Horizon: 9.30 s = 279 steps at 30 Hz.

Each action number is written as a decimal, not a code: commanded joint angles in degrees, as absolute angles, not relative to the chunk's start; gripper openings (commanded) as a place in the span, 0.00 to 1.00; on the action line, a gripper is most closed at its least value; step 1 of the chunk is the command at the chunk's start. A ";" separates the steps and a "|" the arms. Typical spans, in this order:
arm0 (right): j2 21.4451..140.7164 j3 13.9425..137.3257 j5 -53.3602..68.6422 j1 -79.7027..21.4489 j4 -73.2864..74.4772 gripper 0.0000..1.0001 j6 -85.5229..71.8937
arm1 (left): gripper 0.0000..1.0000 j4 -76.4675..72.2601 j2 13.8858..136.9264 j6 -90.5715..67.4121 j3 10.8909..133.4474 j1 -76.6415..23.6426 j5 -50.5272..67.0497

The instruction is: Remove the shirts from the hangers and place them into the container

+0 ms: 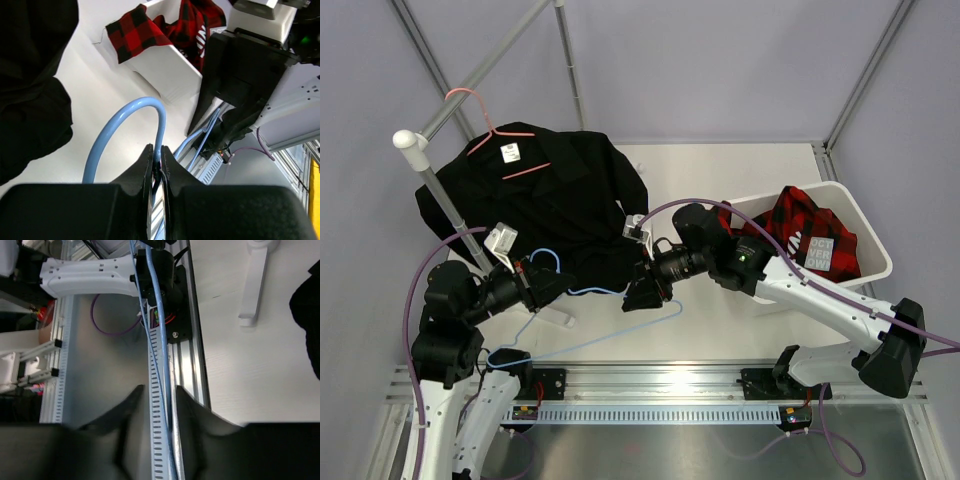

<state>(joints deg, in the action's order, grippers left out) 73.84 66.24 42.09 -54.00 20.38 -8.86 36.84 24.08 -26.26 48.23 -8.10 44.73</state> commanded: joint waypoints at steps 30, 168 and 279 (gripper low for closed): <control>69.51 86.12 3.24 -54.84 23.03 0.00 -9.67 | 0.89 44.65 14.33 -29.53 45.01 -8.09 21.71; 40.17 79.81 -36.13 -65.30 37.09 1.00 -13.97 | 0.75 -5.67 88.75 -22.08 61.63 -55.54 -14.23; 73.01 97.96 -11.98 -54.25 15.82 1.00 1.85 | 0.50 31.55 28.04 -48.33 42.19 -65.57 -27.42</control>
